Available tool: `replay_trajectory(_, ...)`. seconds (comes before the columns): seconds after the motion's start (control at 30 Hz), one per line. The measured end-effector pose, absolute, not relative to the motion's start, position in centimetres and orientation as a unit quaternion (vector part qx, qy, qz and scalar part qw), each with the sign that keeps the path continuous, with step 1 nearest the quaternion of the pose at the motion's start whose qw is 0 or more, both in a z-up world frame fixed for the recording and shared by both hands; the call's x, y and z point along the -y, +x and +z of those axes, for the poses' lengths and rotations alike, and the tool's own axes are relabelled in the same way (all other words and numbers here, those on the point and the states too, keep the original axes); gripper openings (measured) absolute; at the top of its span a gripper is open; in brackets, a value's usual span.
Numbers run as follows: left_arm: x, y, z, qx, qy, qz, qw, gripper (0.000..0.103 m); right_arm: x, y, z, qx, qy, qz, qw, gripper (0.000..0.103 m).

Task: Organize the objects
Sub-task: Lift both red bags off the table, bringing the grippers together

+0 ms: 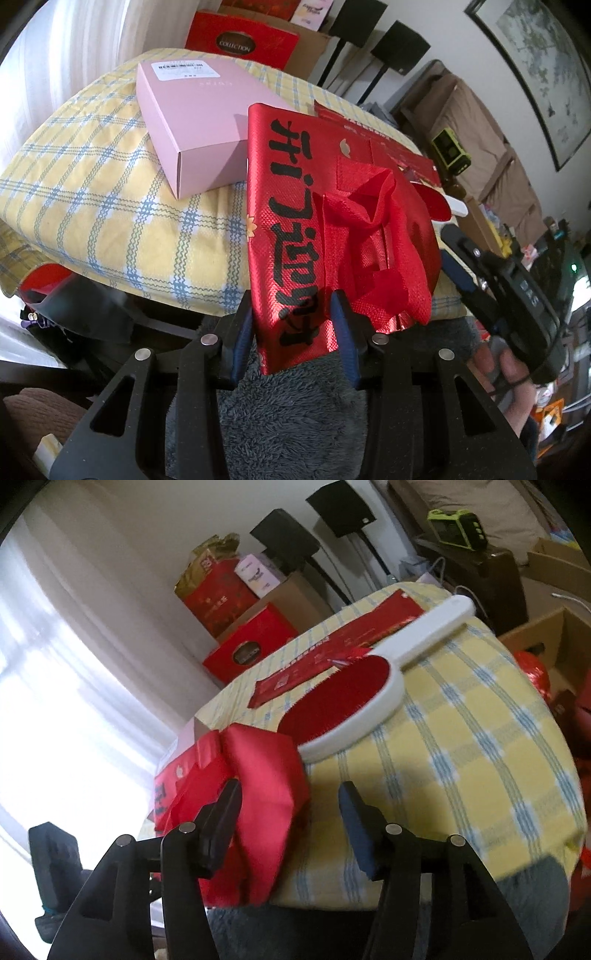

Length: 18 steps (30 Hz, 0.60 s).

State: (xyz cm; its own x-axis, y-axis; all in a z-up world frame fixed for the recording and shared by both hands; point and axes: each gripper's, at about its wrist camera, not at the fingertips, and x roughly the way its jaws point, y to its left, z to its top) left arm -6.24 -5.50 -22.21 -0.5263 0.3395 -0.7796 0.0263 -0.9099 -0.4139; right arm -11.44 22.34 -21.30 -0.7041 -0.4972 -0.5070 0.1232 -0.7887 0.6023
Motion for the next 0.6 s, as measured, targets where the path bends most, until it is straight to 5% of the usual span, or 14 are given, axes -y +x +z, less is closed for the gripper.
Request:
replay_trajectory(0.13, 5.5, -6.2, -22.2, 0.192, -0.478, 0.852, 0.092, 0.038, -21.5, -12.5, -21.4, 0.258, 0.341, -0.883, 0.191, 0.061)
replay_trajectory(0.47, 6.4, -6.5, -22.5, 0.205, -0.481, 0.849, 0.080, 0.039, -21.2, -10.7, -21.3, 0.287, 0.343, -0.853, 0.269, 0.039)
replay_trajectory(0.6, 6.4, -6.5, -22.4, 0.204, -0.478, 0.851, 0.079, 0.039, -20.7, -9.7, -21.1, 0.279, 0.347, -0.852, 0.276, 0.039)
